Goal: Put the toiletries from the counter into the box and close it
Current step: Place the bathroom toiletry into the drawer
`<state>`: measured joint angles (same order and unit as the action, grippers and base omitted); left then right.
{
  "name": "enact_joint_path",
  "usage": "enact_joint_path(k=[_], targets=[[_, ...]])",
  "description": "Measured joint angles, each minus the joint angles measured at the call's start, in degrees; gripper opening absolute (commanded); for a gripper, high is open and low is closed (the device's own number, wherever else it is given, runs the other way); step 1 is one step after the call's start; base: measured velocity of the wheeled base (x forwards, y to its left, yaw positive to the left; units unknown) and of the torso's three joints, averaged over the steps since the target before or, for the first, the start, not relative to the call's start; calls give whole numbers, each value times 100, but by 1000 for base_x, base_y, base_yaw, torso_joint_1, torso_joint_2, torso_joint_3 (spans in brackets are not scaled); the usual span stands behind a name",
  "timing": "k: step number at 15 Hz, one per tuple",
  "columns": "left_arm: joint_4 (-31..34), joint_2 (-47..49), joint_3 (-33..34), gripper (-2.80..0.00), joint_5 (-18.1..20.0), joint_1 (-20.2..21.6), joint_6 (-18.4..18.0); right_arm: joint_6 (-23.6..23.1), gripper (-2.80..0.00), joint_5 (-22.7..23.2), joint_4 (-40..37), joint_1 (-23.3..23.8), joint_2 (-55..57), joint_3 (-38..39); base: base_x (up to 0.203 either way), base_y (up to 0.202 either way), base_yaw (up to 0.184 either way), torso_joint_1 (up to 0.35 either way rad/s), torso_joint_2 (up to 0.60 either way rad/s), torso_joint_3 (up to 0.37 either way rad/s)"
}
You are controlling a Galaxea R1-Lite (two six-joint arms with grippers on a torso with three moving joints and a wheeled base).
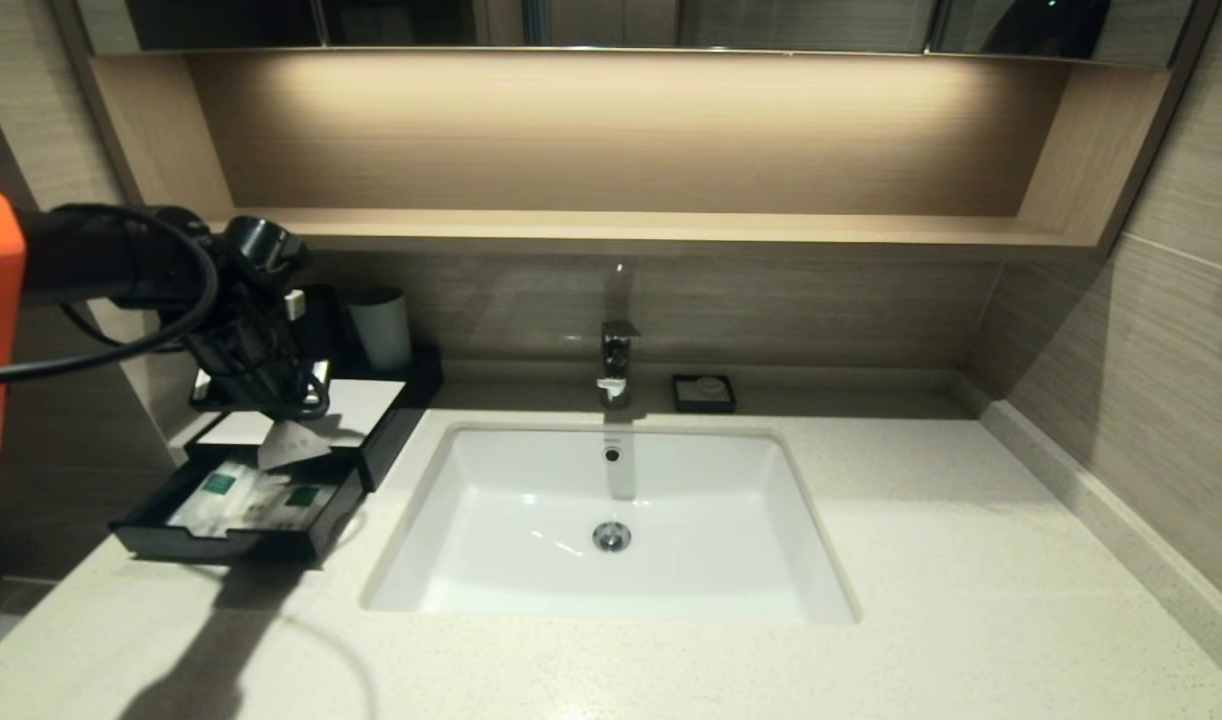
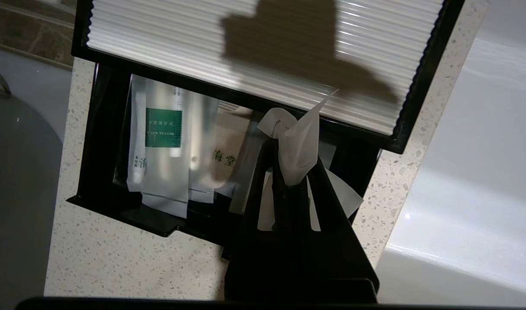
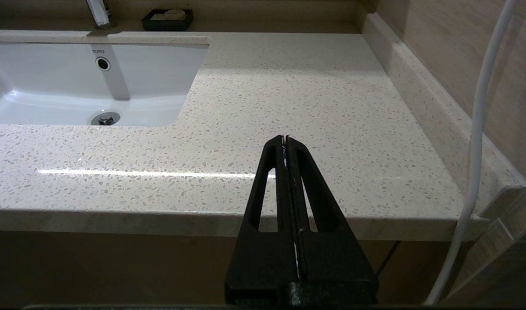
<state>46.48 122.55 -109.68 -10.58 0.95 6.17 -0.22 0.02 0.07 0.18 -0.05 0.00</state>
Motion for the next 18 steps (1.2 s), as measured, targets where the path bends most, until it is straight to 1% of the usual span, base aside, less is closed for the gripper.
enact_joint_path(k=[4,6,10,18], targets=[[291,-9,15,-280,-11,96,-14,-2,-280,-2,-2,0,0,0,0,0,0,0,0,0],[333,28,12,-280,-16,167,-27,-2,-280,-2,-2,0,0,0,0,0,0,0,0,0],[344,165,12,-280,-13,189,-13,-2,-280,-2,0,0,0,0,0,0,0,0,0,0],[356,348,61,-280,-13,184,154,-2,-280,-2,0,0,0,-2,0,0,0,0,0,0]])
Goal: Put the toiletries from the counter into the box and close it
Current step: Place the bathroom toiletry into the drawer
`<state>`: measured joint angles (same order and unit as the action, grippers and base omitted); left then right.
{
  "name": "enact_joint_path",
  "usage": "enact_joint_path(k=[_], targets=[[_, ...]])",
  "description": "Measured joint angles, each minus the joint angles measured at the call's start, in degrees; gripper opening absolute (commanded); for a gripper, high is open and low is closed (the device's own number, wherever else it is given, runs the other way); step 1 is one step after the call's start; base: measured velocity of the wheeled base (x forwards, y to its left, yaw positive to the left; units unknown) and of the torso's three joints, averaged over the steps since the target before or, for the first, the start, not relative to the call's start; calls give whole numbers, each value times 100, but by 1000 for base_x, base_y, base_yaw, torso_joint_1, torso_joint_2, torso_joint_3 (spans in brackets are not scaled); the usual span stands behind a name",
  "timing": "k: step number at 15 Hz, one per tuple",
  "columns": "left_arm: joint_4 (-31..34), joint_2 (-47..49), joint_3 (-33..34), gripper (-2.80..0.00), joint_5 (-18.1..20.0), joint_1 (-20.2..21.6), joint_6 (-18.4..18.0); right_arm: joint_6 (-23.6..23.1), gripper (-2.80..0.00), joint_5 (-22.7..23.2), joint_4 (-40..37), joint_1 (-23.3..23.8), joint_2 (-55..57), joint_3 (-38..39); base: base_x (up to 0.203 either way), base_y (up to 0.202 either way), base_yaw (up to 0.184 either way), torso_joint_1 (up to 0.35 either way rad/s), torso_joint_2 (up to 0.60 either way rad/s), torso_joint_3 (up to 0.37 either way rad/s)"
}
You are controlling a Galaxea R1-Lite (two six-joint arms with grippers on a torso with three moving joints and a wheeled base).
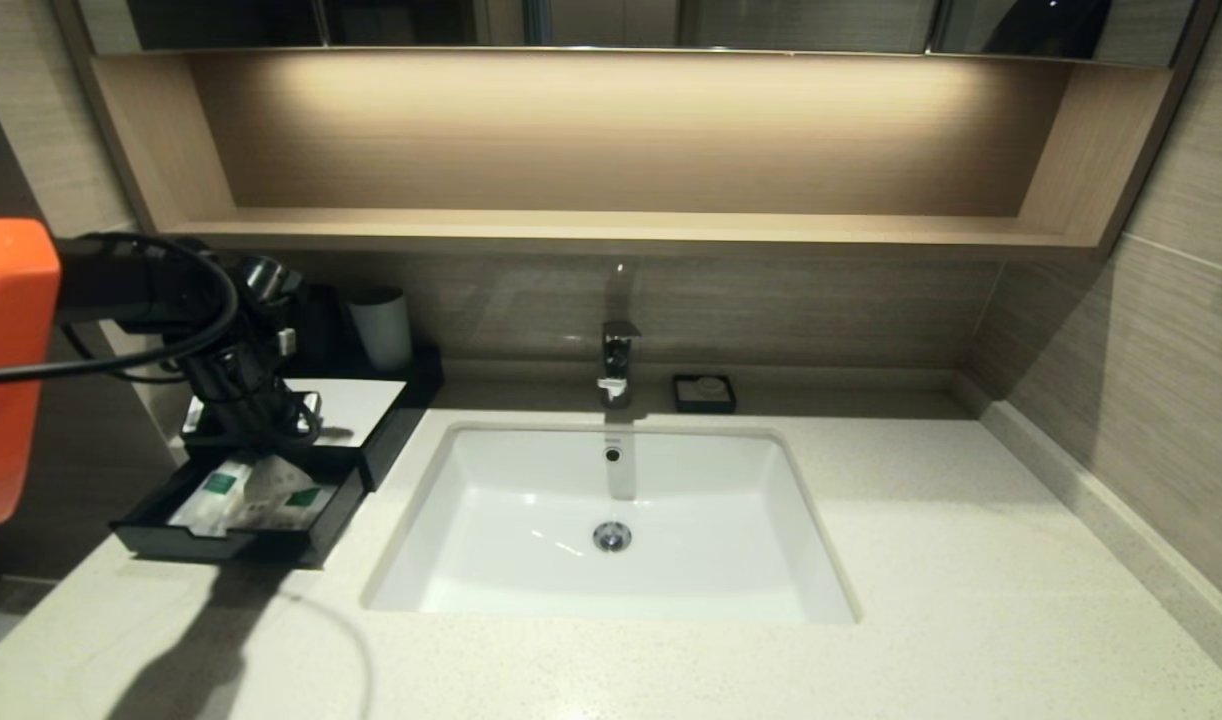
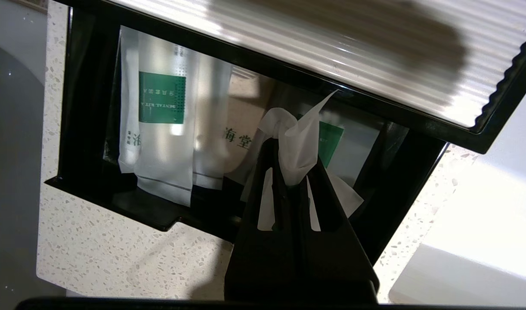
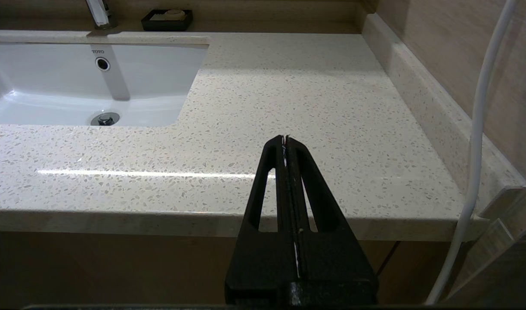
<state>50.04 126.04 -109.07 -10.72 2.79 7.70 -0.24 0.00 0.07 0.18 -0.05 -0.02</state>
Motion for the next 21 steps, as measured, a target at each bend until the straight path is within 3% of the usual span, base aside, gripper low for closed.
enact_joint_path(k=[14,21], targets=[[-24,370,-5,-280,-9,10,24,0,-280,2,0,0,0,2,0,0,0,0,0,0],[-66,524,-9,-280,-205,45,65,2,-280,0,0,0,0,2,0,0,0,0,0,0]])
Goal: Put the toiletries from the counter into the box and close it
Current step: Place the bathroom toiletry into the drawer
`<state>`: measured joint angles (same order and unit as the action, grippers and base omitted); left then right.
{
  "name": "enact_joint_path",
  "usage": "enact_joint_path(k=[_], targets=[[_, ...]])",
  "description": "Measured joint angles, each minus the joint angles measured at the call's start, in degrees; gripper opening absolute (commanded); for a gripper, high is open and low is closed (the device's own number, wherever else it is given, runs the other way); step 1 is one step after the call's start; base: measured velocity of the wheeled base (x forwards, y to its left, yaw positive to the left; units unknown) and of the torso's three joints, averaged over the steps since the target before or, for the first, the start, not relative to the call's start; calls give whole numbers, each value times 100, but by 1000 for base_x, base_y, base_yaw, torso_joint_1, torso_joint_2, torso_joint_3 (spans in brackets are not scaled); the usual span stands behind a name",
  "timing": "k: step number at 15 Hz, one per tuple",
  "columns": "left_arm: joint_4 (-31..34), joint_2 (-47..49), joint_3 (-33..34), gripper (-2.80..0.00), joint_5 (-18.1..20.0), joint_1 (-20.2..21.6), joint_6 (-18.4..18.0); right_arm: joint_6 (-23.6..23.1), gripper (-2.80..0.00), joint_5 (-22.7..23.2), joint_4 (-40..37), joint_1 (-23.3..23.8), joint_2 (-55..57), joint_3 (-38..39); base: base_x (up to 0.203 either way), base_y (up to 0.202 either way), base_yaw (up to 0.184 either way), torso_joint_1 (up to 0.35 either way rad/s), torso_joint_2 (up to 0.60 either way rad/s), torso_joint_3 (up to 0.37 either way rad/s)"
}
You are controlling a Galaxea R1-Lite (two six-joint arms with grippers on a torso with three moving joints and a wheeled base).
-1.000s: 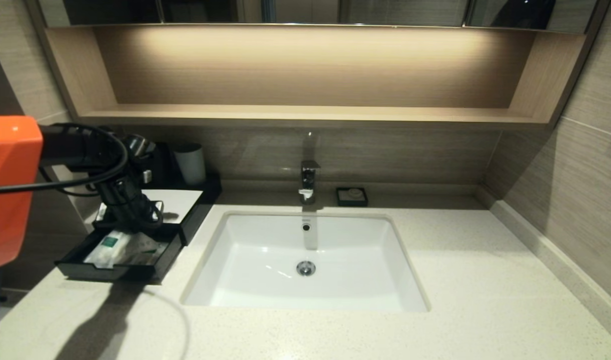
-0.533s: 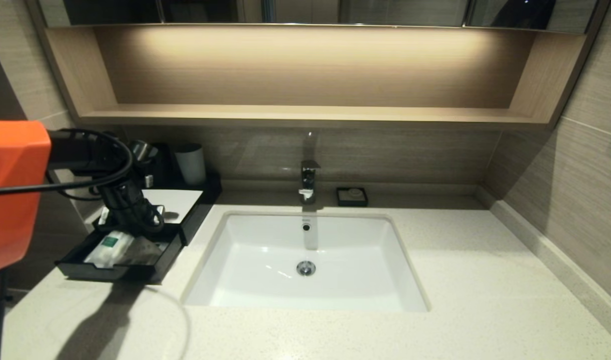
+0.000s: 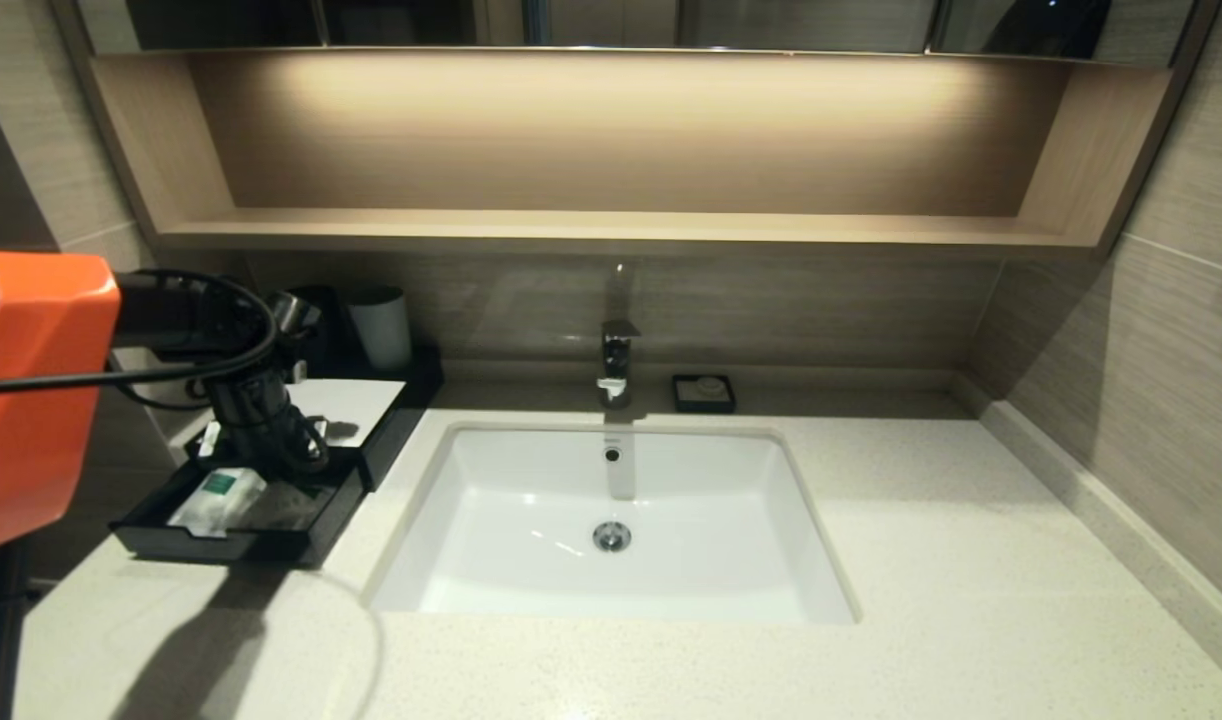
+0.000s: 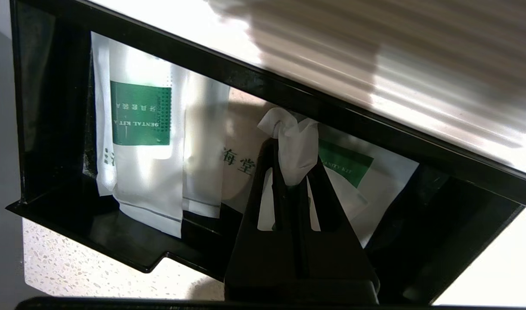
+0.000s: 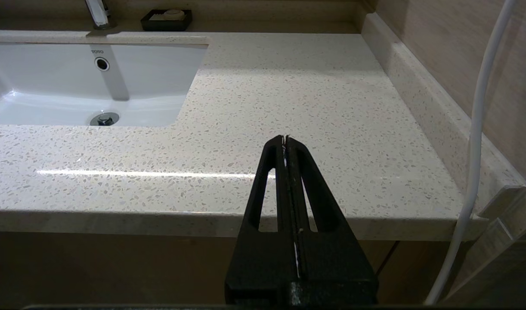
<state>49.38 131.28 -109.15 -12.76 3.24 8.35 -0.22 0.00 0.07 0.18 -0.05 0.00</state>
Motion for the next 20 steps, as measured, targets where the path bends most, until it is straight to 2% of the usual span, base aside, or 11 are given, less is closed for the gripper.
enact_joint_path(k=[5,8,11,12,20], targets=[[34,11,0,-280,55,15,8,-2,-280,2,0,0,0,0,0,0,0,0,0,0],[45,6,-7,-280,281,20,7,-2,-280,2,0,0,0,0,0,0,0,0,0,0],[52,27,-9,-280,291,26,11,-2,-280,4,2,0,0,0,0,0,0,0,0,0],[51,34,-9,0,288,28,11,-2,-280,0,0,0,0,0,0,0,0,0,0,0],[63,11,-30,0,284,78,126,-1,-280,4,-2,0,0,0,0,0,0,0,0,0]])
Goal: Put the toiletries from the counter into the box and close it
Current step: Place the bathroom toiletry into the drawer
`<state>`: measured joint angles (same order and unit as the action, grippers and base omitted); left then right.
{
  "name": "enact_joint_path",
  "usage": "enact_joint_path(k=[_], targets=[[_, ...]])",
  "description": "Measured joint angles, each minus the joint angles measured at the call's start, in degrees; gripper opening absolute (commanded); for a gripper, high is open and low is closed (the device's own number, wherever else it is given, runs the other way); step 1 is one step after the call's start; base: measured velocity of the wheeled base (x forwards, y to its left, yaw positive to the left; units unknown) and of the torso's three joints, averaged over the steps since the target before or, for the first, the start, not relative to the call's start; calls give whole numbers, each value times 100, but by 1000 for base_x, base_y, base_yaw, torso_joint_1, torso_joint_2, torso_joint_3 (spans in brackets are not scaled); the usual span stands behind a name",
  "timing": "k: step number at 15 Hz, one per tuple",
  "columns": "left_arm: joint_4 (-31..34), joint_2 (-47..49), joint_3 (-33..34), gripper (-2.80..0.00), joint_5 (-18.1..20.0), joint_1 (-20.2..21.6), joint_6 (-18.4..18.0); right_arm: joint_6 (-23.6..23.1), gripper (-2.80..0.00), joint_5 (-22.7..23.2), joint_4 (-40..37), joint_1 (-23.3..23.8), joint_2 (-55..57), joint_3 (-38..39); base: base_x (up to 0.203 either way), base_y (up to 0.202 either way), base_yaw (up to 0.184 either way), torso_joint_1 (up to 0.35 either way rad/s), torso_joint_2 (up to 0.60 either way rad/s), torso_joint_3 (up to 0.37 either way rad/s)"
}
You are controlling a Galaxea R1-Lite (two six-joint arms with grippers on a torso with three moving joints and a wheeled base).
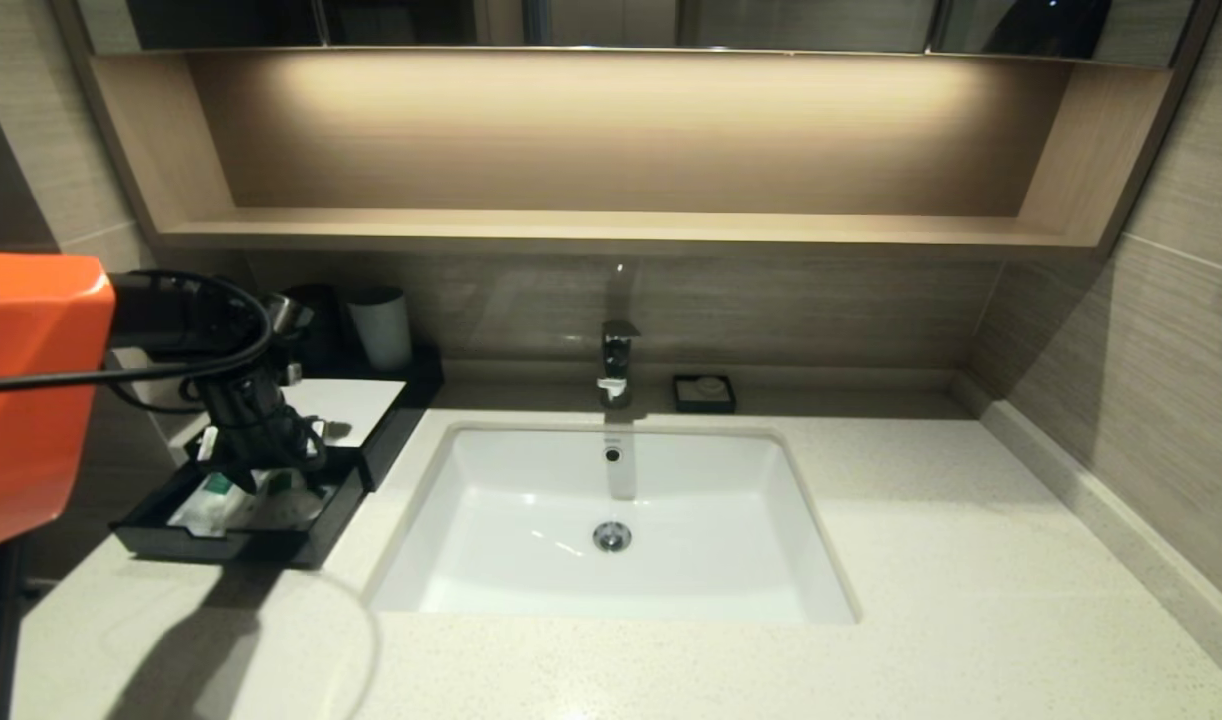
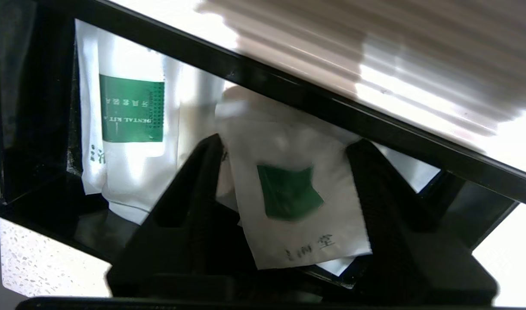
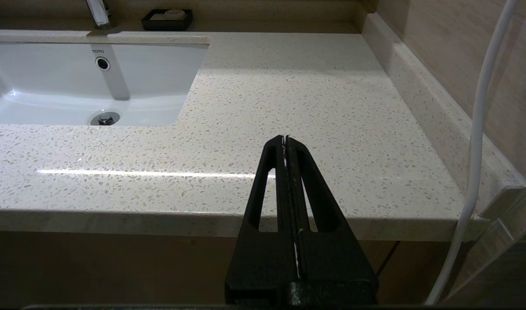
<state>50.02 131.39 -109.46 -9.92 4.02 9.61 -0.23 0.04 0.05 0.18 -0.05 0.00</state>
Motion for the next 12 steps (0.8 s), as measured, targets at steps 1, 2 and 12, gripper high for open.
enact_joint_path(k=[1,2,12], targets=[[6,-30,1,0,-2,0,11,-2,-280,-4,0,0,0,0,0,0,0,0,0,0],[12,-63,1,0,-2,0,34,-1,-280,-3,2,0,0,0,0,0,0,0,0,0],[536,-672,37,0,22,43,330,1,-280,-4,3,0,0,0,0,0,0,0,0,0]])
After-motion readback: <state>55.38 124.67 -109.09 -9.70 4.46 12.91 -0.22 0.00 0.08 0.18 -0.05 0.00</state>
